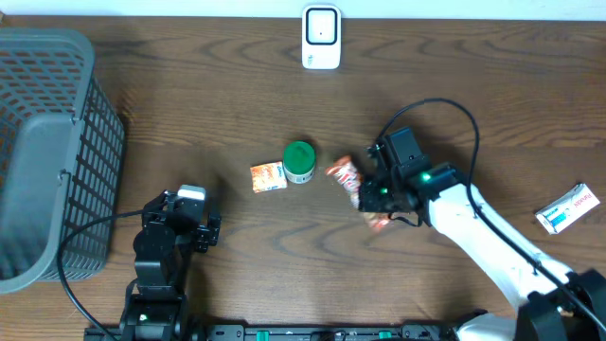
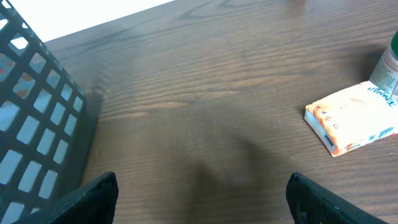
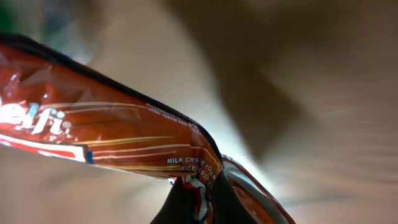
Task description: Scan the item barcode
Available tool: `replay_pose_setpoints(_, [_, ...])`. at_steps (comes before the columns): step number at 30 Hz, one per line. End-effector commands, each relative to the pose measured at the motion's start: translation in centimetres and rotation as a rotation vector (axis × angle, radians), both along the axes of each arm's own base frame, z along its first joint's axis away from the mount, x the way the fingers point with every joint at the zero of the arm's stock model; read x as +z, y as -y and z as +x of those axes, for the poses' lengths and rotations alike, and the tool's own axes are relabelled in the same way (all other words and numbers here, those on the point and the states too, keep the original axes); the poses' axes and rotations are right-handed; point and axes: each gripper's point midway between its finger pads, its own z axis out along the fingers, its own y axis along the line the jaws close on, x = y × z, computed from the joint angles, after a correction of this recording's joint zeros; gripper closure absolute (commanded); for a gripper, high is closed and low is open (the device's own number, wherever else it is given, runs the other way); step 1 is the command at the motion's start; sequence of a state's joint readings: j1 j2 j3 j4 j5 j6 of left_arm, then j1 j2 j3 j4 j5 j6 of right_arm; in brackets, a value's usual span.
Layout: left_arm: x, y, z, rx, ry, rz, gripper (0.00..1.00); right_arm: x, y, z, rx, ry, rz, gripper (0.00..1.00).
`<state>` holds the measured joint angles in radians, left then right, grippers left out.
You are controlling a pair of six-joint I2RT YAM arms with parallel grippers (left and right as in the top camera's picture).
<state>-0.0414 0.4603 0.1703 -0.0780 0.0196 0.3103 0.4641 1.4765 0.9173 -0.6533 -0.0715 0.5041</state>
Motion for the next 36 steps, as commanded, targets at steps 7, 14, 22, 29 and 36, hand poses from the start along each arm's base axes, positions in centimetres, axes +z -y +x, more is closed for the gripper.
replay_pose_setpoints(7, [0.2, -0.1, 0.0, 0.009, 0.009, -0.005, 0.13, 3.0, 7.1, 2.7, -0.347, 0.295, -0.445, 0.99])
replay_pose_setpoints(14, [0.3, -0.1, 0.1, 0.009, 0.009, -0.005, 0.13, 2.7, 5.0, 0.3, -0.289, 0.279, -0.468, 0.55])
replay_pose_setpoints(22, [0.2, -0.1, 0.0, 0.009, 0.009, -0.005, 0.13, 2.8, 2.9, -0.6, -0.200, 0.304, -0.472, 0.01])
replay_pose_setpoints(29, [0.3, -0.1, 0.1, 0.009, 0.009, -0.005, 0.13, 2.4, 4.3, -0.6, -0.071, 0.247, -0.549, 0.01])
replay_pose_setpoints(36, [0.3, -0.1, 0.1, 0.009, 0.009, -0.005, 0.13, 2.0, 5.5, -2.7, -0.017, 0.167, -0.626, 0.01])
